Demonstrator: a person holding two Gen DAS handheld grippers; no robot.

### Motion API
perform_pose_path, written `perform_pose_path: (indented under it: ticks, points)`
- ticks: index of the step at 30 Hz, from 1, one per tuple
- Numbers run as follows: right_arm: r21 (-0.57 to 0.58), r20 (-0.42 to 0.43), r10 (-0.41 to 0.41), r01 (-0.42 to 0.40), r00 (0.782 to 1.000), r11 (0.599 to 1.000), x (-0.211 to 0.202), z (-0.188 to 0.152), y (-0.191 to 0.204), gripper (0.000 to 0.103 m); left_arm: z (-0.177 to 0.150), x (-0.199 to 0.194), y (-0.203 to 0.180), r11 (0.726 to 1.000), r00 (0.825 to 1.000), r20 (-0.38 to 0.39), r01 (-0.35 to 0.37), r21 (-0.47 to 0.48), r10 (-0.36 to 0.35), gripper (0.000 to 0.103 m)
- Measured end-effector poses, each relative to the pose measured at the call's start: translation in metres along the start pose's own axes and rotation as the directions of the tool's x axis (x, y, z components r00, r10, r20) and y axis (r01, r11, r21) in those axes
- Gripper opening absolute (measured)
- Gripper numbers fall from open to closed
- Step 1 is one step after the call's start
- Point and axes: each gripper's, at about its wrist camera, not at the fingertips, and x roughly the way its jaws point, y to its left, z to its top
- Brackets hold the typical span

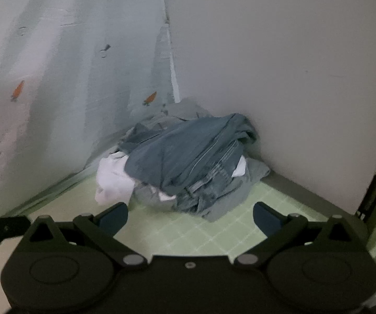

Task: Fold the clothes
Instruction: 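Grasp the blue jeans with the right tool while the left tool grasps the grey garment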

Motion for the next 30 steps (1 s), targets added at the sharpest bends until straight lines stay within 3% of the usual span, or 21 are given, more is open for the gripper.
perform_pose_path:
  ticks: [5,14,18,20,23,25,27,30]
  points:
    - [-0.003,0.011,-0.041,0.041,0.999,0.999,0.054,0.027,-0.009,0.103,0.027,0.036,0.001,1.000,1.000,-0.020,-0.014,0.003,0.014,0.100]
    - [0.042,-0.026,-0.155,0.156,0.988,0.987,0.188,0.075,-0.040,0.101,0.093,0.154,-0.017,0.996,0.996,-0.093,-0.003,0.084,0.011,0.072]
    - [0.093,0.004,-0.199,0.198,0.980,0.976,0.233,0.097,-0.057,0.088,0.123,0.218,-0.035,0.992,0.990,-0.121,0.078,0.094,-0.067,0.051]
    - [0.151,-0.005,-0.200,0.198,0.980,0.968,0.256,0.106,-0.069,0.075,0.137,0.247,-0.045,0.985,0.986,-0.121,0.127,0.114,-0.113,0.044]
    - [0.266,-0.043,-0.182,0.187,0.982,0.946,0.290,0.110,-0.088,0.069,0.157,0.286,-0.057,0.975,0.979,-0.118,0.180,0.134,-0.165,0.045]
    - [0.345,-0.065,-0.167,0.179,0.984,0.921,0.310,0.110,-0.097,0.069,0.166,0.307,-0.064,0.962,0.968,-0.113,0.240,0.131,-0.226,0.052]
    - [0.428,-0.087,-0.140,0.164,0.986,0.889,0.331,0.106,-0.104,0.069,0.171,0.327,-0.072,0.946,0.952,-0.112,0.297,0.130,-0.284,0.066]
    - [0.558,-0.120,-0.072,0.127,0.990,0.820,0.356,0.096,-0.112,0.085,0.172,0.355,-0.086,0.916,0.923,-0.126,0.378,0.135,-0.363,0.076]
